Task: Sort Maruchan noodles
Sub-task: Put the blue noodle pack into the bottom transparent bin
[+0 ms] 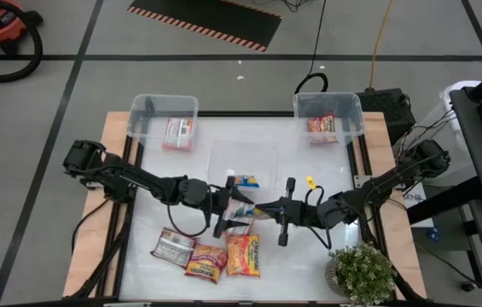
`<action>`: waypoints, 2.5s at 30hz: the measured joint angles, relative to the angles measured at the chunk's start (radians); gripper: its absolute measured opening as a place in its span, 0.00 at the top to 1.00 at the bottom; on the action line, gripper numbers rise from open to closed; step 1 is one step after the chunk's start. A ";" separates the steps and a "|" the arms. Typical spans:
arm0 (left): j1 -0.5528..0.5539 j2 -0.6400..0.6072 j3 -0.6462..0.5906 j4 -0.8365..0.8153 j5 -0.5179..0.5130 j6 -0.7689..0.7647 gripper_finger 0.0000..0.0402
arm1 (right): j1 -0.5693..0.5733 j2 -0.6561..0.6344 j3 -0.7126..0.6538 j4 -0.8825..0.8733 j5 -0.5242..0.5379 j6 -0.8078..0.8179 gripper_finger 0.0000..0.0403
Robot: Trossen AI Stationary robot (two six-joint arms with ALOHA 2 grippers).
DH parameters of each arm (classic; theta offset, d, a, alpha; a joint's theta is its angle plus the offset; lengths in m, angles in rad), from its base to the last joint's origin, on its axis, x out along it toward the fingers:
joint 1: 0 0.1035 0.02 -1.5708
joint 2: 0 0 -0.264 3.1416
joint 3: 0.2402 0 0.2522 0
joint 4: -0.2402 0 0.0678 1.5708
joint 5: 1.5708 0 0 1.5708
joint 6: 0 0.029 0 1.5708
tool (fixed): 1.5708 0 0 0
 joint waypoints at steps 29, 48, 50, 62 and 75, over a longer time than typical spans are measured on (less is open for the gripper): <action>0.016 0.031 0.000 0.001 0.017 -0.024 0.35 | 0.148 0.076 -0.016 -0.574 0.063 0.733 0.89; 0.056 -0.026 0.000 -0.069 0.010 0.000 0.35 | 0.115 0.081 -0.014 -0.840 -0.158 0.875 0.64; 0.055 -0.042 -0.001 -0.114 0.010 0.010 0.35 | 0.115 0.081 -0.014 -0.880 -0.156 0.874 0.63; 0.053 -0.066 -0.001 -0.155 0.010 -0.002 0.35 | 0.113 0.100 -0.060 -0.914 -0.178 0.958 0.47; 0.051 -0.066 -0.001 -0.154 0.009 -0.004 0.35 | 0.097 0.114 -0.238 -0.690 -0.184 0.999 0.47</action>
